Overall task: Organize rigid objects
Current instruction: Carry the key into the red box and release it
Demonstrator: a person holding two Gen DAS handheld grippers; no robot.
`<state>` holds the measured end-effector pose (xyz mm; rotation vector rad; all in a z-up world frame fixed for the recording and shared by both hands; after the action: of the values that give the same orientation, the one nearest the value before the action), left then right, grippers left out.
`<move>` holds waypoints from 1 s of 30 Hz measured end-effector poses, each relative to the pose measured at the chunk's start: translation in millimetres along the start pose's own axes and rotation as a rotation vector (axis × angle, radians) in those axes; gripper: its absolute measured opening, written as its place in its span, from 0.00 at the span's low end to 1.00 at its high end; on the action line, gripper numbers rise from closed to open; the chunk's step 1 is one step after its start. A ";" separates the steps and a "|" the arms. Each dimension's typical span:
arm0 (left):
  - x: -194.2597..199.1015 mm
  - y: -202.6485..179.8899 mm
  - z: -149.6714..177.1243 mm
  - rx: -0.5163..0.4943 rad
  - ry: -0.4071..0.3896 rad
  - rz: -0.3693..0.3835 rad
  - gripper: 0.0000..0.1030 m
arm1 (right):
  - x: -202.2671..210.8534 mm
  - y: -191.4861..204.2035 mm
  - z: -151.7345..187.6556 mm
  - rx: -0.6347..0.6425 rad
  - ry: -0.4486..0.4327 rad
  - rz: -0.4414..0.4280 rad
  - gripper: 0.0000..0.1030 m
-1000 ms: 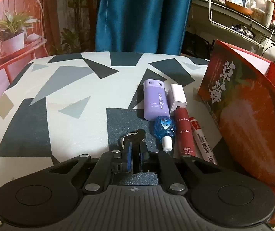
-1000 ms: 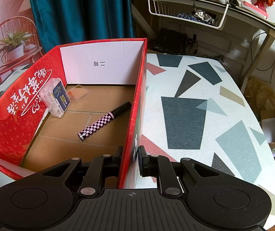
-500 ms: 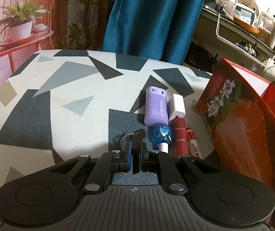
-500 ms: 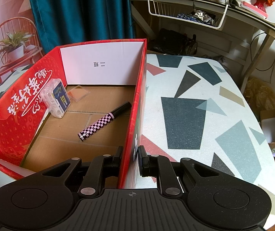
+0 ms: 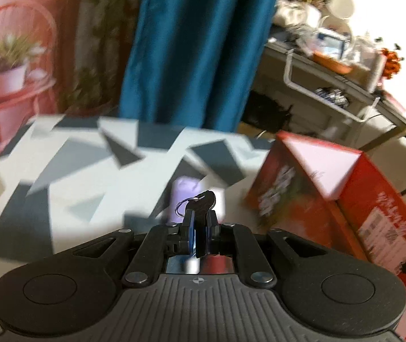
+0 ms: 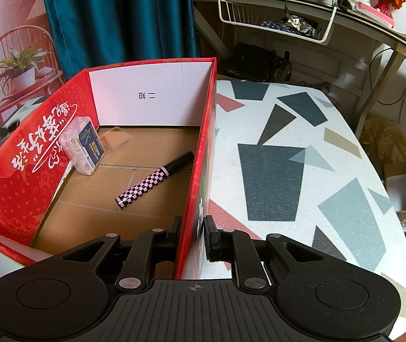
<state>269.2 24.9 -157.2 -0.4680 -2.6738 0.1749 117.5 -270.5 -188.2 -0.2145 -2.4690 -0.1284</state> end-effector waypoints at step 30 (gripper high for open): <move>-88.8 -128.4 -22.9 -0.201 0.029 0.243 0.09 | 0.7 1.9 -0.7 0.008 -0.001 -0.006 0.14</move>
<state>316.8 -125.1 -145.7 -0.8523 -2.6110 -0.0310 117.8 -268.6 -187.1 -0.2041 -2.4713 -0.1203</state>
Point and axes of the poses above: each gripper's, at about its wrist camera, not at the fingertips, and x roughly against the way its jaws point, y to its left, z to its underside, the point moved 4 cm from there along -x, roughly the way its jaws point, and after that the axes turned 13 degrees about -y, right-handed, at the moved point
